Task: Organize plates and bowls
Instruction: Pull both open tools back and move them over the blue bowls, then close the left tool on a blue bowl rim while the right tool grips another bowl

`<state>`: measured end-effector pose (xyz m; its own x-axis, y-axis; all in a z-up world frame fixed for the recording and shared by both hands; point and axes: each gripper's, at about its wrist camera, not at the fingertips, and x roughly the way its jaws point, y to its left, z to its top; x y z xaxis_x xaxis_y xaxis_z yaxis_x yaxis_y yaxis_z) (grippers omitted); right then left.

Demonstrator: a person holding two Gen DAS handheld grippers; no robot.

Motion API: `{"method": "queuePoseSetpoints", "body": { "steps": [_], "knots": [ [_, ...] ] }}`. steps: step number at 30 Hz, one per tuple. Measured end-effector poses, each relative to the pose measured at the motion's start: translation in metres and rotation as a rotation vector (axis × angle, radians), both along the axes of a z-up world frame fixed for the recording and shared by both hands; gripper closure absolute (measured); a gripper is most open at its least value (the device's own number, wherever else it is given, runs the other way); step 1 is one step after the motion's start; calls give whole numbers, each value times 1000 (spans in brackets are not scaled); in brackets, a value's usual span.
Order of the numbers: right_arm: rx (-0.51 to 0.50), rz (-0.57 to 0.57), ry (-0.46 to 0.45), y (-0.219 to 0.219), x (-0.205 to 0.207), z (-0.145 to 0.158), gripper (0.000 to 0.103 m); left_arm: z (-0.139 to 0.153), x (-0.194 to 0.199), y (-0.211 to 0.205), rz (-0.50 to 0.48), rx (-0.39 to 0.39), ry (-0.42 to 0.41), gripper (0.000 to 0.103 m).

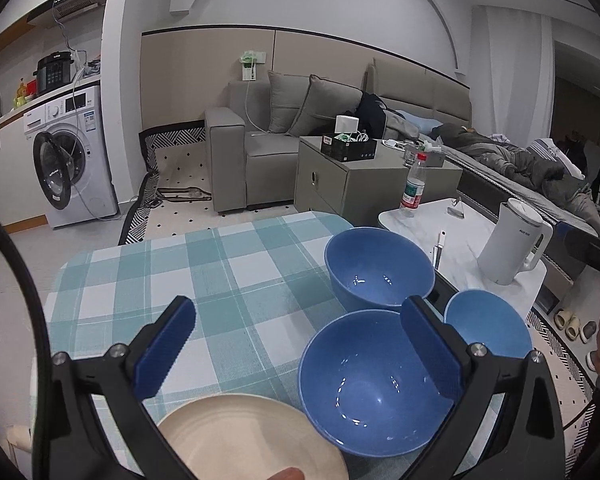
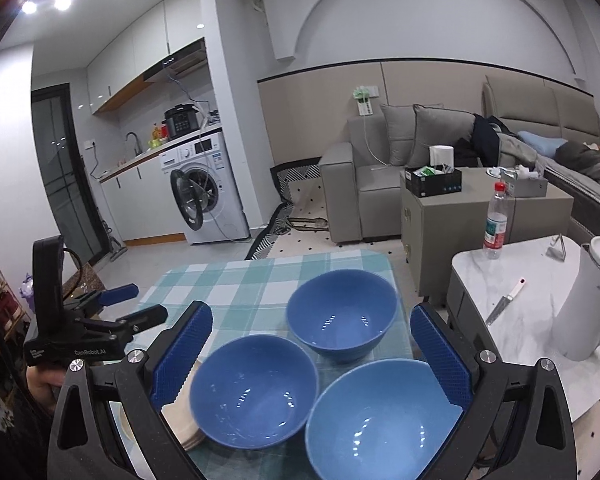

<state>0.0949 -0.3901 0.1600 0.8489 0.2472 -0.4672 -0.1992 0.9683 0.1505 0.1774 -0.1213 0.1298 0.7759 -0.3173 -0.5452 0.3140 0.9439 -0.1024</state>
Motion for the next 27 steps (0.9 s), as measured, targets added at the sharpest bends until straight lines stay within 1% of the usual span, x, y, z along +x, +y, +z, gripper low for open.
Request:
{"method": "queuePoseSetpoints", "body": {
  "steps": [5,13,23,27],
  "knots": [
    [-14,-15,38,-10,16,-7,2,0,18,-11,-6,1,15,0],
    [-15,-22,112,-16,50,-20,2,-9,46,-30,-16,13,56,0],
    [-28,-45,179,-20,92,-32,2,-15,83,-51,-24,30,89,0],
    [-42,-59,211,-24,109,-39,5,-20,97,-56,-33,28,105,0]
  ]
}}
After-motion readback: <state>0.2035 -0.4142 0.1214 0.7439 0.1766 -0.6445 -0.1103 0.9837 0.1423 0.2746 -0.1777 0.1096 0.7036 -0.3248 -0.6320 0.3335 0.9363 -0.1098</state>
